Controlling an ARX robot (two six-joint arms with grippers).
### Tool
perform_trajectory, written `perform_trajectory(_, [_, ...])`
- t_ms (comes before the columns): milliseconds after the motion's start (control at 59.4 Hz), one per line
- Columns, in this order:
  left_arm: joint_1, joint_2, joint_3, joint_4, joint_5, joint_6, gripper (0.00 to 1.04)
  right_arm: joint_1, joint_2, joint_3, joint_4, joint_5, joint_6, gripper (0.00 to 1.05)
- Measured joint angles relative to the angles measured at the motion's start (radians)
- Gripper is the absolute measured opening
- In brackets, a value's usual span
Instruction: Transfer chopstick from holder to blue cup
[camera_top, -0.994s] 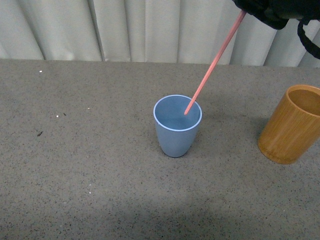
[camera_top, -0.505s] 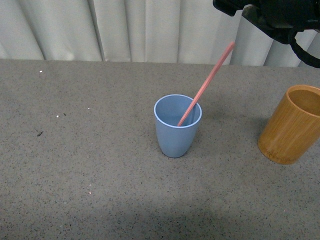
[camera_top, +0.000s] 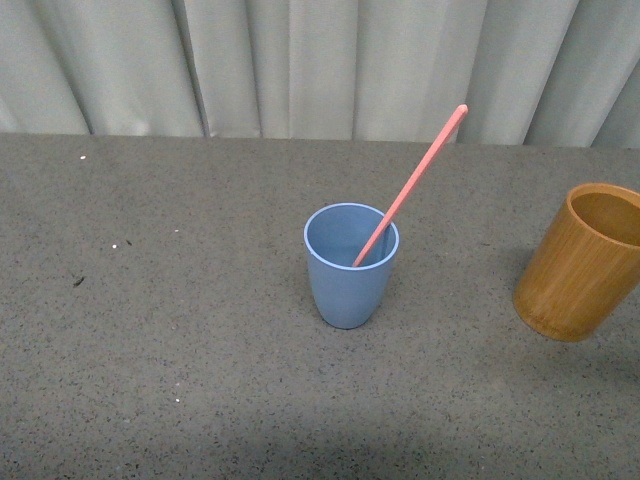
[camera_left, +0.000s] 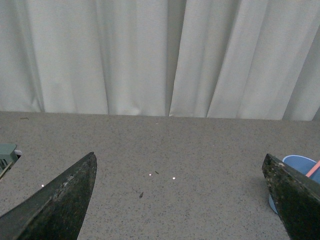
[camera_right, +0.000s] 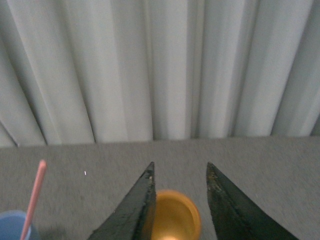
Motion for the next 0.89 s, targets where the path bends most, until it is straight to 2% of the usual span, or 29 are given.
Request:
perform_trajectory(17, [0.000, 0.000, 0.000, 0.000, 0.000, 0.000, 0.98, -0.027, -0.066, -0.033, -0.059, -0.033, -0.004, 0.20])
perform_trajectory(67, [0.000, 0.000, 0.000, 0.000, 0.000, 0.000, 0.98, -0.063, -0.218, -0.084, -0.208, -0.050, -0.007, 0.13])
perform_trajectory(101, [0.000, 0.000, 0.000, 0.000, 0.000, 0.000, 0.98, -0.081, -0.394, -0.095, -0.398, -0.053, -0.012, 0.06])
perform_trajectory(135, [0.000, 0.000, 0.000, 0.000, -0.001, 0.000, 0.98, -0.085, -0.536, -0.095, -0.526, -0.057, -0.012, 0.01])
perform_trajectory(219, [0.000, 0.000, 0.000, -0.001, -0.003, 0.000, 0.98, -0.088, -0.929, -0.095, -0.828, -0.073, -0.020, 0.01])
perform_trajectory(505, [0.000, -0.002, 0.000, -0.001, -0.002, 0.000, 0.98, -0.089, -1.010, -0.096, -0.867, -0.072, -0.021, 0.01])
perform_trajectory(539, [0.000, -0.002, 0.000, -0.001, -0.002, 0.000, 0.98, -0.089, -1.010, -0.096, -0.867, -0.072, -0.022, 0.05])
perform_trajectory(741, [0.000, -0.002, 0.000, -0.001, -0.002, 0.000, 0.98, -0.089, -1.010, -0.096, -0.867, -0.072, -0.023, 0.42])
perform_trajectory(758, [0.000, -0.002, 0.000, -0.001, -0.002, 0.000, 0.98, -0.089, -1.010, -0.096, -0.867, -0.072, -0.023, 0.58])
perform_trajectory(893, [0.000, -0.002, 0.000, -0.001, -0.002, 0.000, 0.98, -0.089, -1.010, -0.096, -0.867, -0.072, -0.023, 0.87])
